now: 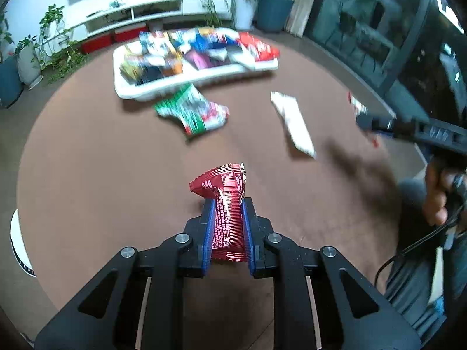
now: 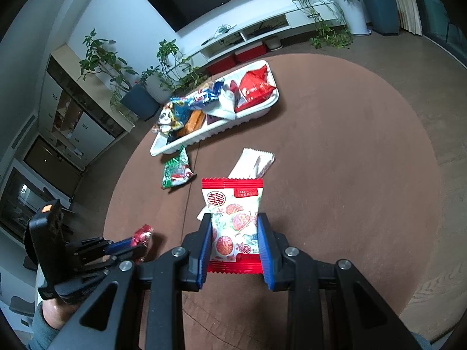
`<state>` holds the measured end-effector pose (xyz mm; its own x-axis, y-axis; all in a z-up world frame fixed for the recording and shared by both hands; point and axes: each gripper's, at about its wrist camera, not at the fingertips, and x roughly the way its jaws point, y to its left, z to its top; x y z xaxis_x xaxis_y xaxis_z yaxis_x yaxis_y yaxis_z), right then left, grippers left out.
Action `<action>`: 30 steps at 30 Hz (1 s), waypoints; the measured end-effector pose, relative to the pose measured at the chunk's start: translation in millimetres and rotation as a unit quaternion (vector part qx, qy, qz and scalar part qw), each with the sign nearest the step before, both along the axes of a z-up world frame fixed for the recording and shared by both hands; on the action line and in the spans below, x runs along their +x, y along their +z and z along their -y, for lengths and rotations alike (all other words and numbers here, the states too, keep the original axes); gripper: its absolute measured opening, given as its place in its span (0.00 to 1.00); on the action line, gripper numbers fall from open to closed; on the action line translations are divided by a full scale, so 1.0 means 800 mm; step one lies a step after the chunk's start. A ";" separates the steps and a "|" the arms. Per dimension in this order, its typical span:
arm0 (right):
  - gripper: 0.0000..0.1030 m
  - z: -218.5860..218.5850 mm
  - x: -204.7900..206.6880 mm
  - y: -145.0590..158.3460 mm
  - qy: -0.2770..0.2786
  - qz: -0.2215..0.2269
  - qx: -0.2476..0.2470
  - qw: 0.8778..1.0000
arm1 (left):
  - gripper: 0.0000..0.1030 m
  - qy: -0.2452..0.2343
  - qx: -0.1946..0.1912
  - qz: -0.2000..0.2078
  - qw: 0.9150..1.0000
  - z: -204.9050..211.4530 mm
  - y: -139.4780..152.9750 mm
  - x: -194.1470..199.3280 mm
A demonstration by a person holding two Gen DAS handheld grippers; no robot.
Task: Organize snacks
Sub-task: 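Lift the red candy packet with left gripper while right lifts the white-red packet toward the tray, then lower the red packet into the tray with left gripper while right lowers its packet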
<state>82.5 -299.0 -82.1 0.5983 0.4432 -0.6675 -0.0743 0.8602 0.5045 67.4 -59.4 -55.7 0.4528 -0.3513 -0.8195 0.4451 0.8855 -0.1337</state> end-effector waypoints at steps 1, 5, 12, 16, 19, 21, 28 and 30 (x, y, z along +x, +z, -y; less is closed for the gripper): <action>0.30 0.000 0.002 0.005 0.000 0.003 -0.001 1.000 | 0.16 0.003 -0.010 0.004 1.000 -0.005 0.009 0.004; 0.30 0.003 0.014 0.023 -0.001 0.012 -0.001 1.000 | 0.16 0.022 -0.054 0.023 0.998 -0.030 0.047 0.037; 0.30 0.000 0.070 0.085 0.000 0.049 -0.018 0.999 | 0.16 0.053 -0.111 0.045 0.991 -0.054 0.101 0.134; 0.30 -0.024 0.128 0.115 0.014 0.063 -0.037 0.997 | 0.16 0.061 -0.115 0.049 0.990 -0.044 0.114 0.191; 0.30 -0.044 0.178 0.116 0.031 0.053 -0.053 0.997 | 0.16 0.068 -0.112 0.050 0.990 -0.031 0.118 0.235; 0.30 -0.050 0.206 0.109 0.035 0.040 -0.060 0.997 | 0.16 0.069 -0.113 0.047 0.990 -0.022 0.117 0.256; 0.31 -0.054 0.294 0.066 0.029 -0.006 -0.085 0.996 | 0.16 0.063 -0.086 0.023 0.994 0.036 0.073 0.322; 0.31 -0.056 0.308 0.055 0.031 -0.015 -0.090 0.995 | 0.16 0.066 -0.076 0.015 0.995 0.045 0.056 0.336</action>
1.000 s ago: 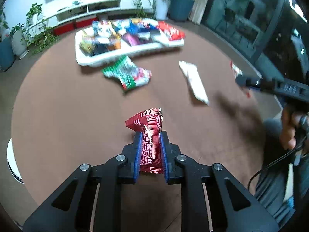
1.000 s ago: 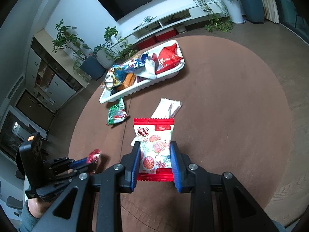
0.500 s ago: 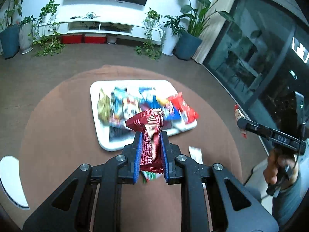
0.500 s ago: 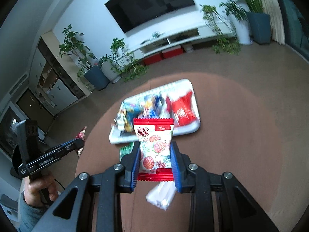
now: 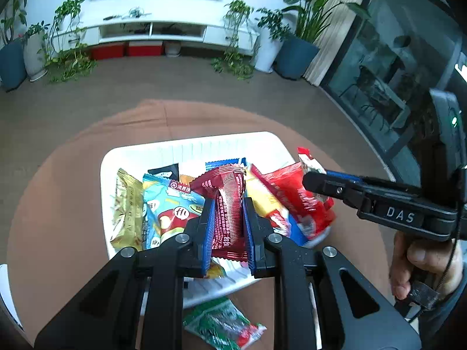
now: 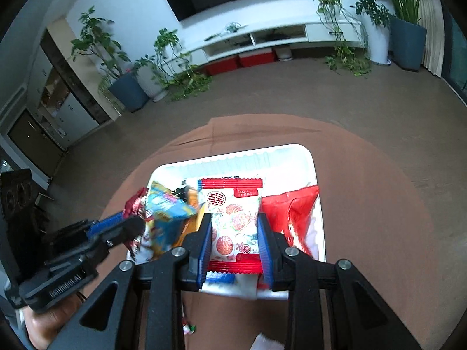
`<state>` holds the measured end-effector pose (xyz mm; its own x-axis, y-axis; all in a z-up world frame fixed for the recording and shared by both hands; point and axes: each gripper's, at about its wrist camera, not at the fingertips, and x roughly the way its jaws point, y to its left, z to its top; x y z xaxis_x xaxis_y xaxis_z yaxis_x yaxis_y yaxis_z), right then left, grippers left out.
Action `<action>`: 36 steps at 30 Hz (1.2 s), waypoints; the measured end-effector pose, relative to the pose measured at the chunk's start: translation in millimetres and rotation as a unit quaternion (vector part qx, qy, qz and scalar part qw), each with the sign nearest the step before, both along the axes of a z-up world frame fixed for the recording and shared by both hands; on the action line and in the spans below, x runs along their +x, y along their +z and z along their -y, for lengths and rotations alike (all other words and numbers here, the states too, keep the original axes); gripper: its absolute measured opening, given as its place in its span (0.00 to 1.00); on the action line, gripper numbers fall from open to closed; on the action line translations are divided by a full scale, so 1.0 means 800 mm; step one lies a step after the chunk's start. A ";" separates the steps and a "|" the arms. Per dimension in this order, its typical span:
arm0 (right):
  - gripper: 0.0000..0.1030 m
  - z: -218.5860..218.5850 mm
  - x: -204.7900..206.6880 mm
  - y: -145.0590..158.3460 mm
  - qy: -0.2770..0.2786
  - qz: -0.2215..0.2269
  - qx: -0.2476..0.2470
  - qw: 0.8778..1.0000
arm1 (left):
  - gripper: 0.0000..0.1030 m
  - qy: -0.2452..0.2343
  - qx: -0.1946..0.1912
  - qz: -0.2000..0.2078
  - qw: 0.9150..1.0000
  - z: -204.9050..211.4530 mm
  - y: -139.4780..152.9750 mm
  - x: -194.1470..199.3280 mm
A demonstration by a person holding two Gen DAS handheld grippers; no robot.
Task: Organize snacks
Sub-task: 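Lower the red packet into the tray with left gripper while right lowers its packet, then open both grippers and move them back toward the remaining snacks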
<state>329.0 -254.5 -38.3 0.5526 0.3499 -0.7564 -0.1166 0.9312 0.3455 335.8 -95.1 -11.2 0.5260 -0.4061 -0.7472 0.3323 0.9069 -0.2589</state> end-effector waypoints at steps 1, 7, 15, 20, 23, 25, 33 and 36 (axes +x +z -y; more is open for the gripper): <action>0.31 -0.002 0.006 -0.005 0.002 -0.004 -0.004 1.000 | 0.17 0.000 0.006 -0.003 1.000 0.005 -0.009 0.007; 0.31 -0.020 0.033 -0.032 0.012 -0.020 -0.029 0.999 | 0.20 0.005 0.027 -0.011 1.000 0.021 -0.041 0.030; 0.35 -0.027 0.041 -0.050 0.018 -0.029 -0.045 0.998 | 0.32 0.002 0.033 -0.010 0.999 0.033 -0.066 0.038; 0.37 -0.025 0.033 -0.044 0.018 -0.021 -0.051 0.998 | 0.61 -0.007 0.027 0.004 1.000 0.036 -0.063 0.034; 0.38 -0.021 0.026 -0.039 0.016 -0.016 -0.044 0.999 | 0.64 -0.007 0.026 0.008 1.000 0.036 -0.055 0.022; 0.38 -0.017 0.020 -0.033 0.014 -0.011 -0.040 0.999 | 0.68 -0.005 0.024 0.009 1.000 0.031 -0.051 0.015; 0.76 -0.001 -0.036 0.009 -0.003 0.041 -0.007 0.999 | 0.98 0.012 0.014 0.037 0.999 0.003 -0.013 -0.046; 0.85 0.015 -0.079 0.021 -0.021 0.067 0.016 0.997 | 0.99 0.031 0.008 0.051 0.998 -0.016 -0.003 -0.082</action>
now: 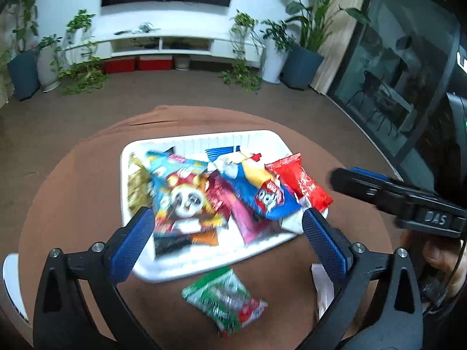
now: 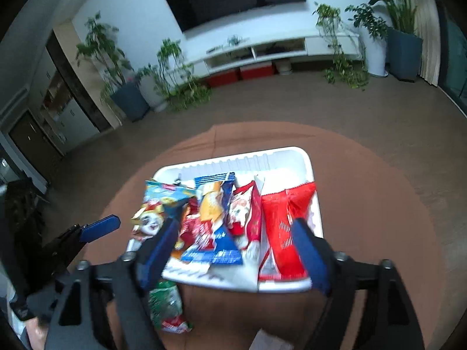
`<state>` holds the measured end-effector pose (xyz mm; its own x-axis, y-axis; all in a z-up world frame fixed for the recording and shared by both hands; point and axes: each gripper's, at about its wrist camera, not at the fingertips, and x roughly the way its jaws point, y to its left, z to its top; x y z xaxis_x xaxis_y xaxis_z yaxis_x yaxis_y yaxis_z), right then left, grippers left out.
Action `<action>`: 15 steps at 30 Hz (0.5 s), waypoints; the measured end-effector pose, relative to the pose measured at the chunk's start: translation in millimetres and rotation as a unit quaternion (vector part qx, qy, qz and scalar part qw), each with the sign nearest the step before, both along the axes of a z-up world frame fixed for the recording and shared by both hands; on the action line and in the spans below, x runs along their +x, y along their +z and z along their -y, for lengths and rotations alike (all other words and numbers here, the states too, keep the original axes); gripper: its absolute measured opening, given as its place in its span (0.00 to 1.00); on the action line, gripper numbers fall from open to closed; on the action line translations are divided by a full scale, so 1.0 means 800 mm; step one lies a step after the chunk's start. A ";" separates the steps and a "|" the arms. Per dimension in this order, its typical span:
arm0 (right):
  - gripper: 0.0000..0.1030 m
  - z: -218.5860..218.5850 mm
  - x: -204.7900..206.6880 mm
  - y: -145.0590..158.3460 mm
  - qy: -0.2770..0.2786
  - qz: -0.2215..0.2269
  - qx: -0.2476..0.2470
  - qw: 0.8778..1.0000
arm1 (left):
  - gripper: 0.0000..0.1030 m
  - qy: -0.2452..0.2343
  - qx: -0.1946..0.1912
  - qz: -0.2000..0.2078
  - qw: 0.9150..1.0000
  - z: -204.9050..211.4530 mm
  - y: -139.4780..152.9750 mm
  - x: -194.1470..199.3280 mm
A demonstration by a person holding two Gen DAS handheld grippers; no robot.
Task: Organize snacks
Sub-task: 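Open both grippers and move them back toward the remaining snacks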
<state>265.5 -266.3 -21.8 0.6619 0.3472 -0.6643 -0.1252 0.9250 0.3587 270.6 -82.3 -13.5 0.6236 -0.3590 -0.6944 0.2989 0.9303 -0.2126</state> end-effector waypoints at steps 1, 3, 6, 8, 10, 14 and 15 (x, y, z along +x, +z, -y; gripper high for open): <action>0.86 0.003 -0.012 0.001 -0.003 0.005 0.005 1.000 | 0.99 0.004 -0.004 0.002 1.000 -0.006 0.002 -0.010; 0.87 0.008 -0.036 -0.002 -0.007 0.011 0.014 1.000 | 0.99 0.020 -0.007 -0.001 1.000 -0.018 -0.004 -0.034; 0.87 0.014 -0.075 -0.019 -0.016 0.002 0.022 1.000 | 0.99 0.033 -0.008 -0.029 0.999 -0.024 -0.027 -0.061; 0.87 0.015 -0.100 -0.038 -0.027 -0.009 0.016 0.999 | 0.99 0.040 -0.009 -0.053 0.998 -0.028 -0.048 -0.074; 0.87 0.017 -0.117 -0.052 -0.037 -0.022 0.015 0.999 | 0.99 0.051 -0.003 -0.082 0.995 -0.025 -0.069 -0.079; 0.87 0.020 -0.151 -0.081 -0.055 -0.047 0.025 0.997 | 0.99 0.059 0.014 -0.101 0.993 -0.011 -0.092 -0.081; 0.87 0.019 -0.156 -0.085 -0.056 -0.049 0.024 0.997 | 0.99 0.058 0.021 -0.103 0.993 -0.006 -0.094 -0.080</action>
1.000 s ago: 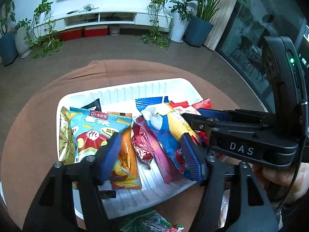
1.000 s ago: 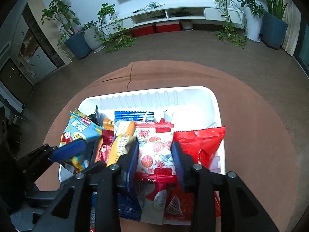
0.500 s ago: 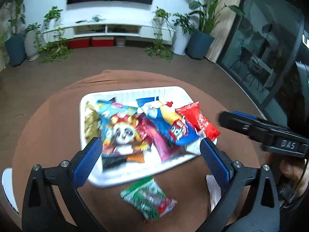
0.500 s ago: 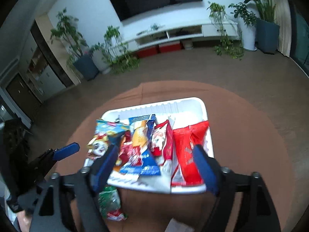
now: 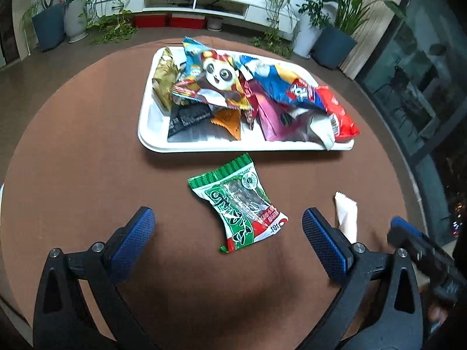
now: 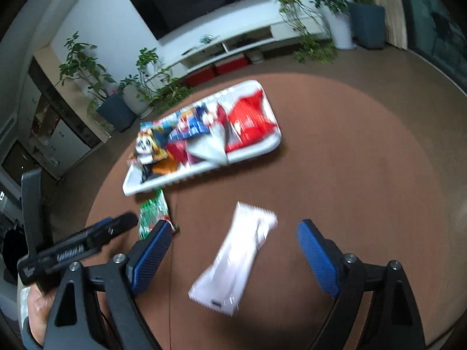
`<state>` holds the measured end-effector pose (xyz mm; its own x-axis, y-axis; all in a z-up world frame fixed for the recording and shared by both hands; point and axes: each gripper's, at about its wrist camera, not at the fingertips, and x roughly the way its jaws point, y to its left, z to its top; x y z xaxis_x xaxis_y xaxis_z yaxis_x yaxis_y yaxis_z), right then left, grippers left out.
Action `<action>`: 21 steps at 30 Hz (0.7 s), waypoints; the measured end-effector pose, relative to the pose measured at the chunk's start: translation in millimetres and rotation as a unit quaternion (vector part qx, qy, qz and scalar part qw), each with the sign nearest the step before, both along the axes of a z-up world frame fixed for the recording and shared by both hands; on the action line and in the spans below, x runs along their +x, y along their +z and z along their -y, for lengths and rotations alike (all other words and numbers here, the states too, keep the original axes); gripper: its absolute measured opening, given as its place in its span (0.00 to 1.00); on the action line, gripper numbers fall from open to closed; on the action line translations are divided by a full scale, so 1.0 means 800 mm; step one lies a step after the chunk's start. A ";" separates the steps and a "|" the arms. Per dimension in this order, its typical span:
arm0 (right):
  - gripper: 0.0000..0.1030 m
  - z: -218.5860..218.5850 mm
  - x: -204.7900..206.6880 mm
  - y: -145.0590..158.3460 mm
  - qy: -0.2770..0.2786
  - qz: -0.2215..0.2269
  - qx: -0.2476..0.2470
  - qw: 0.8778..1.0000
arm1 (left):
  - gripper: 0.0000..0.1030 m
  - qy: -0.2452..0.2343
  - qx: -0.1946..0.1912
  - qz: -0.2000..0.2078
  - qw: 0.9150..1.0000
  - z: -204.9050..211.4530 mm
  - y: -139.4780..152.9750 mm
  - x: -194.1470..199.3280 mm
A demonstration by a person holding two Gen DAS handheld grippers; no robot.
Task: Organize snacks
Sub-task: 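Open both grippers and move them back toward the remaining snacks, then grasp the green candy packet with left gripper while right grasps the white wrapper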
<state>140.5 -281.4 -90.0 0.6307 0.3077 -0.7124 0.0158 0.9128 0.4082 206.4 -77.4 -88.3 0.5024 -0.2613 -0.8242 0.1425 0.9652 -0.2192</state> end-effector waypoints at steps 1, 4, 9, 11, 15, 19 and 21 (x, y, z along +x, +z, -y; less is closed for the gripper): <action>0.87 0.000 -0.003 -0.003 0.000 -0.001 -0.001 1.000 | 0.99 -0.001 0.005 -0.001 1.000 0.004 -0.002 0.002; 0.87 0.001 -0.011 -0.014 -0.002 -0.006 0.002 1.000 | 0.99 0.004 0.022 -0.006 1.000 0.011 -0.009 0.014; 0.87 0.007 -0.012 -0.019 -0.009 -0.007 0.003 1.000 | 0.99 0.006 0.050 -0.028 0.998 0.029 -0.028 0.039; 0.87 0.007 -0.013 -0.018 -0.009 -0.004 0.000 1.000 | 0.98 0.002 0.055 -0.037 0.998 0.036 -0.036 0.047; 0.87 0.006 -0.013 -0.020 -0.006 -0.002 -0.003 1.000 | 0.98 -0.005 0.076 -0.031 0.997 0.054 -0.044 0.058; 0.87 0.007 -0.013 -0.023 -0.005 -0.004 -0.005 1.000 | 0.75 -0.017 0.087 -0.014 0.996 0.062 -0.045 0.063; 0.86 0.006 -0.012 -0.024 -0.005 -0.002 -0.010 1.000 | 0.64 -0.024 0.092 -0.007 0.995 0.062 -0.044 0.064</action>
<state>130.8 -286.3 -109.3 0.6305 0.2879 -0.7208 0.0259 0.9203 0.3903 257.4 -127.1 -123.6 0.4809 -0.1284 -0.8673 0.1876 0.9814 -0.0413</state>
